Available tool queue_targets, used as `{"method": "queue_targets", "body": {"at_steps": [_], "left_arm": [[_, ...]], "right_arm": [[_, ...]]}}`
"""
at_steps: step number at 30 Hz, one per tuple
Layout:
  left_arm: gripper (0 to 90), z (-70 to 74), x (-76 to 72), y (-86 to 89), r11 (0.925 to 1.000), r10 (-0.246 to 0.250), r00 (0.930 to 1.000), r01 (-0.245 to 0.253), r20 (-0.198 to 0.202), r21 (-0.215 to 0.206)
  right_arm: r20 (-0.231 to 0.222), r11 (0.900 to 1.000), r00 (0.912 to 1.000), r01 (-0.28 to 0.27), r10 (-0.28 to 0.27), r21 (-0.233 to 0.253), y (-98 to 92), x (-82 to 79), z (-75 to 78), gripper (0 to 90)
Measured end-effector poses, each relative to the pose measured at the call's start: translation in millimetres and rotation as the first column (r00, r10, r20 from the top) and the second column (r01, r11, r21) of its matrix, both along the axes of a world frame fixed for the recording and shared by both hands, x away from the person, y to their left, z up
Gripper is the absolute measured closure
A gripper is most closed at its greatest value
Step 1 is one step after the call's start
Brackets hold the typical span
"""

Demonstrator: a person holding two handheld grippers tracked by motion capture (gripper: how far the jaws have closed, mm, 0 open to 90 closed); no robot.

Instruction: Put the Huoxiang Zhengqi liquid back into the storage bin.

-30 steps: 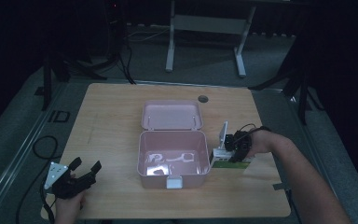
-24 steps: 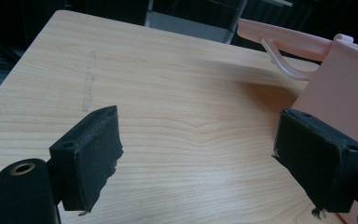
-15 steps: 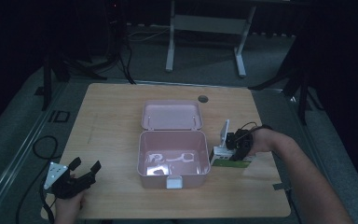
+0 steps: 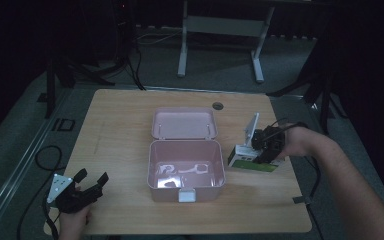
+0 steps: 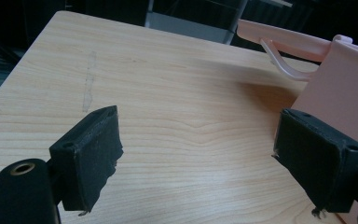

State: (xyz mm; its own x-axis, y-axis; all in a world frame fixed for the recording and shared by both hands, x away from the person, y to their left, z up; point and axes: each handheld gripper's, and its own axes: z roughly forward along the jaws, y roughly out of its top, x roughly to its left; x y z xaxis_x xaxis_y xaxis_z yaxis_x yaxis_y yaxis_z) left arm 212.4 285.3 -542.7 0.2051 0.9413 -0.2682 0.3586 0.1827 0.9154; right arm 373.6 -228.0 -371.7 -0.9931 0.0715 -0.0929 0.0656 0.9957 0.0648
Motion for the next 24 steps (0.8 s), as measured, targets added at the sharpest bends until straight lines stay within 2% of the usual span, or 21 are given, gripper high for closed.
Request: {"method": "queue_targets", "body": {"at_steps": [6, 11, 15, 17, 19, 24], "left_arm": [[15.1, 0.1, -0.2, -0.3, 1.0000, -0.001, 1.0000, 0.001, 0.000, 0.000], [15.1, 0.2, -0.4, 0.2, 1.0000, 0.003, 1.0000, -0.003, 0.001, -0.007], [15.1, 0.0, -0.3, 0.5, 1.0000, 0.002, 1.0000, -0.002, 0.000, -0.009], [15.1, 0.1, -0.3, 0.2, 1.0000, 0.002, 1.0000, -0.002, 0.001, -0.006], [15.1, 0.0, -0.4, -0.3, 1.0000, -0.003, 1.0000, 0.003, 0.001, 0.000], [15.1, -0.4, 0.1, -1.7, 0.9999, -0.010, 0.9999, 0.010, -0.002, 0.006]], "right_arm": [[0.005, 1.000, 0.9996, 0.028, -0.029, 0.010, 4.7, -6.9, 34.7, 61.8], [0.020, 1.000, 0.9995, 0.023, -0.023, 0.006, 12.8, -11.8, 58.1, 61.9], [0.025, 1.000, 0.9996, 0.012, -0.012, 0.002, 21.6, -15.1, 73.0, 61.8], [0.025, 1.000, 0.9996, 0.012, -0.012, 0.000, 23.7, -16.0, 75.6, 61.8], [0.027, 1.000, 0.9996, -0.004, 0.004, 0.004, 32.6, -18.9, 84.3, 61.8], [0.017, 1.000, 0.9997, -0.019, 0.019, 0.002, 51.9, -24.5, 93.3, 61.9]]}}
